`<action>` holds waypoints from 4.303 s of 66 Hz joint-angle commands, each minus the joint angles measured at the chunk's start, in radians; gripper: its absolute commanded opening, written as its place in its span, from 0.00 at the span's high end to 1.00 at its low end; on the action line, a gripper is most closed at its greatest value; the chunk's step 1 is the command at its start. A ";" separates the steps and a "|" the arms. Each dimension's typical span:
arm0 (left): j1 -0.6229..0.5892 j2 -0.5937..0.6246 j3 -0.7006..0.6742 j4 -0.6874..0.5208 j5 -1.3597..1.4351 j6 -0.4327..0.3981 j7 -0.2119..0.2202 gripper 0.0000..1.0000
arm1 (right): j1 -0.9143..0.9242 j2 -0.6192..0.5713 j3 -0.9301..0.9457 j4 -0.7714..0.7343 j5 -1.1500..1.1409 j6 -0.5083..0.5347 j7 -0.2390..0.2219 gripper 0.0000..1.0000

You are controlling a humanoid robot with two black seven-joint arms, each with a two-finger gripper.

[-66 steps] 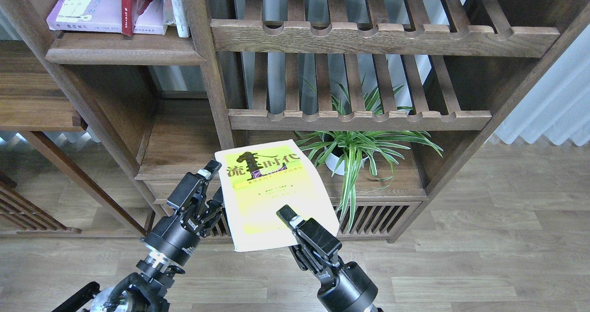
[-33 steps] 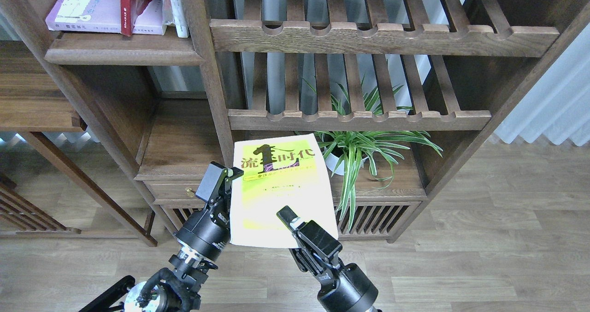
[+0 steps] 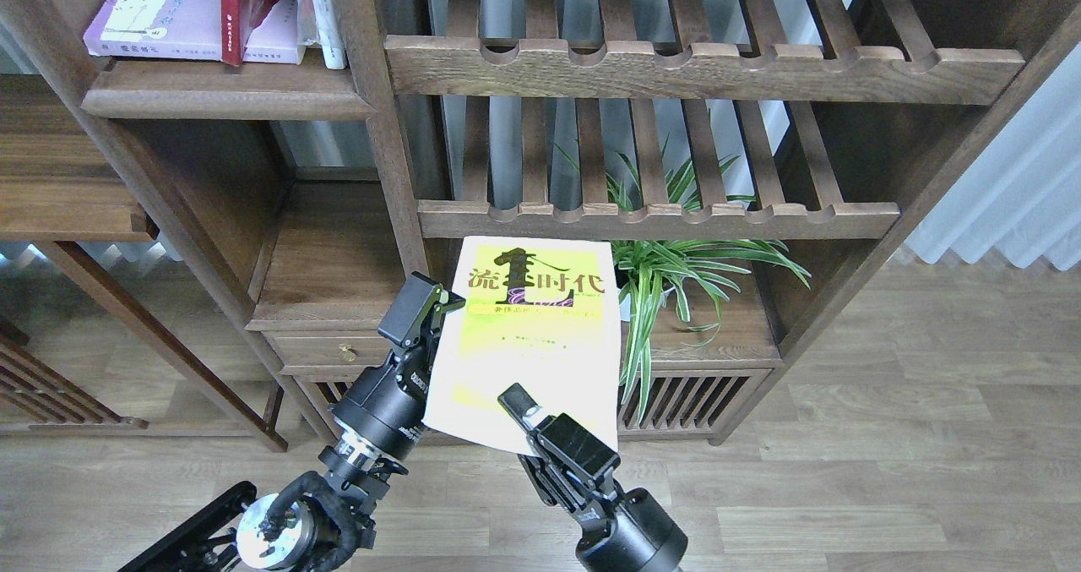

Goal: Organize books on shelf
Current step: 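Bring the left gripper to the yellow book's edge and grasp it, then hand the yellow book to the left gripper and release the right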

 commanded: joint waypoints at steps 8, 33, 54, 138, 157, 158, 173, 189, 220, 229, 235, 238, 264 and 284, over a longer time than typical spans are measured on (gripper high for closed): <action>0.016 0.019 -0.044 -0.002 -0.002 0.000 -0.006 0.00 | 0.000 -0.001 0.009 0.000 0.001 0.000 0.001 0.90; 0.021 0.074 -0.060 -0.006 -0.003 0.000 -0.013 0.00 | 0.000 -0.001 0.000 0.000 0.001 0.000 -0.003 0.90; 0.032 0.073 -0.047 -0.008 -0.005 0.000 -0.013 0.00 | 0.059 -0.031 0.059 -0.038 0.004 0.000 -0.058 0.92; 0.085 0.232 0.230 -0.009 -0.052 0.000 -0.024 0.01 | 0.193 -0.248 -0.072 -0.133 0.082 0.000 -0.186 0.94; 0.084 0.220 0.238 -0.009 -0.054 0.000 -0.025 0.04 | 0.178 -0.246 -0.094 -0.132 0.079 0.000 -0.186 0.94; 0.084 0.220 0.238 -0.009 -0.054 0.000 -0.025 0.04 | 0.176 -0.246 -0.095 -0.132 0.079 0.000 -0.187 0.94; 0.072 0.219 0.238 -0.009 -0.066 0.000 -0.025 0.06 | 0.144 -0.232 -0.102 -0.130 0.072 0.000 -0.195 0.94; 0.062 0.219 0.247 -0.008 -0.072 0.000 -0.024 0.12 | 0.125 -0.211 -0.100 -0.127 0.046 0.000 -0.195 0.94; 0.041 0.225 0.311 -0.008 -0.072 0.000 -0.021 0.46 | 0.127 -0.182 -0.102 -0.127 0.029 0.000 -0.196 0.94; 0.033 0.223 0.315 -0.008 -0.072 0.000 -0.021 0.55 | 0.125 -0.182 -0.102 -0.127 0.027 0.000 -0.196 0.94; 0.030 0.223 0.319 -0.008 -0.072 0.000 -0.021 0.65 | 0.125 -0.180 -0.100 -0.127 0.027 0.000 -0.196 0.94; 0.030 0.223 0.319 -0.008 -0.072 0.000 -0.021 0.74 | 0.125 -0.182 -0.100 -0.127 0.027 0.000 -0.196 0.94; 0.033 0.268 0.324 -0.008 -0.065 0.000 -0.012 0.97 | 0.136 -0.179 -0.080 -0.153 0.027 0.000 -0.184 0.76; 0.033 0.349 0.253 -0.006 -0.038 0.000 -0.009 0.99 | 0.191 -0.193 -0.057 -0.308 0.023 0.000 -0.178 0.01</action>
